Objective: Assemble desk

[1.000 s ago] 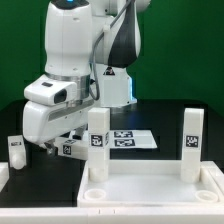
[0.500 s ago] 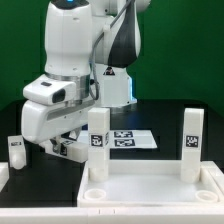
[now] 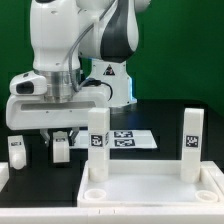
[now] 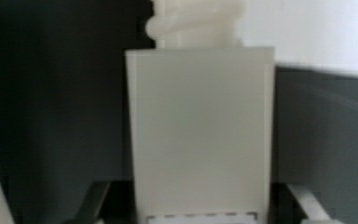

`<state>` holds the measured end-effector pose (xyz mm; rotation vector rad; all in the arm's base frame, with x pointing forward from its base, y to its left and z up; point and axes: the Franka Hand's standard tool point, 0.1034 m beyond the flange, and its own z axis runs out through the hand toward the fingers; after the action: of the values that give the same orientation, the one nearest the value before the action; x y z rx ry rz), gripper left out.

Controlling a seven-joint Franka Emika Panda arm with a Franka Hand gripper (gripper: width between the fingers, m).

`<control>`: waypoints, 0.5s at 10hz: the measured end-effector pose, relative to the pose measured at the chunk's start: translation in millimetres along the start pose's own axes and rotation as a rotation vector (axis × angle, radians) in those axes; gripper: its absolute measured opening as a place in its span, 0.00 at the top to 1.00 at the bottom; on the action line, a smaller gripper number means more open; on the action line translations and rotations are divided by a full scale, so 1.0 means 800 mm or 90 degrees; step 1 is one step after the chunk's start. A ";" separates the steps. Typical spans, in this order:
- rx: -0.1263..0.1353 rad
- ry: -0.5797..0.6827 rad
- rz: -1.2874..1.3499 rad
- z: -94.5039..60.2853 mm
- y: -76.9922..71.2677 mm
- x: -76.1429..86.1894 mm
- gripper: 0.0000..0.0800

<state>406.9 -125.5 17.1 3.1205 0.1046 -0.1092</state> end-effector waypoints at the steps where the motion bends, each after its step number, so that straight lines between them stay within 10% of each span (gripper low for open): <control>1: 0.001 -0.003 0.037 0.002 -0.001 -0.002 0.65; 5: 0.027 -0.011 0.337 0.011 -0.013 -0.020 0.65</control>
Offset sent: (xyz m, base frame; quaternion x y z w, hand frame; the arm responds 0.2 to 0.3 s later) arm -0.0201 0.0172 -0.0017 0.0292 -0.0281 0.2764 0.9602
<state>389.4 -116.1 9.2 3.0607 -0.7236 -0.1293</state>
